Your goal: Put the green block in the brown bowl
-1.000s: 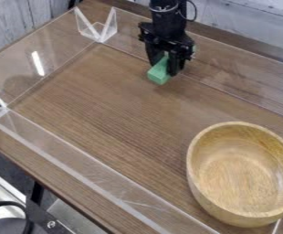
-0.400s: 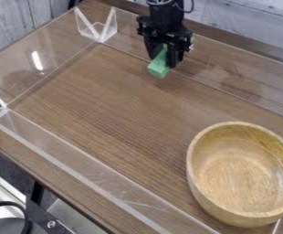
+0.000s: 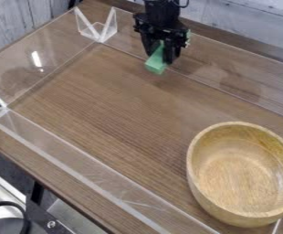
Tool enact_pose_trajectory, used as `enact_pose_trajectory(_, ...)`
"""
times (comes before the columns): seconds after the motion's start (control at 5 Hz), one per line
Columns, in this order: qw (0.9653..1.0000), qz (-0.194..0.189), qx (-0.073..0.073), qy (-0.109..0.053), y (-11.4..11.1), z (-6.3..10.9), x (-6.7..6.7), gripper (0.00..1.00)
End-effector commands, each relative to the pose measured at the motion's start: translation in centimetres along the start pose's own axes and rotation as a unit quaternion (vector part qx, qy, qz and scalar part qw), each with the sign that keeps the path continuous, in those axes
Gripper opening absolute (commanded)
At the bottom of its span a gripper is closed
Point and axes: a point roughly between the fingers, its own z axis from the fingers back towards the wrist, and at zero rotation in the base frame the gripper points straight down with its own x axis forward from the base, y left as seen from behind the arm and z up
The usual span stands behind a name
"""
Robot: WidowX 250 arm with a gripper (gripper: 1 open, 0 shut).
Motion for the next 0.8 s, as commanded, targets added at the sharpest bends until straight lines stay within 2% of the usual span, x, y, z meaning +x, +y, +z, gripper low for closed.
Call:
enact_pose_trajectory(0.0, 0.9976, -0.001, 0.018, -0.067, 0.8, 4.6, 1.6, 0.00)
enact_pose_trajectory(0.6, 0.9954, 0.008, 0.017, -0.094, 2.4, 5.9, 1.6, 0.00)
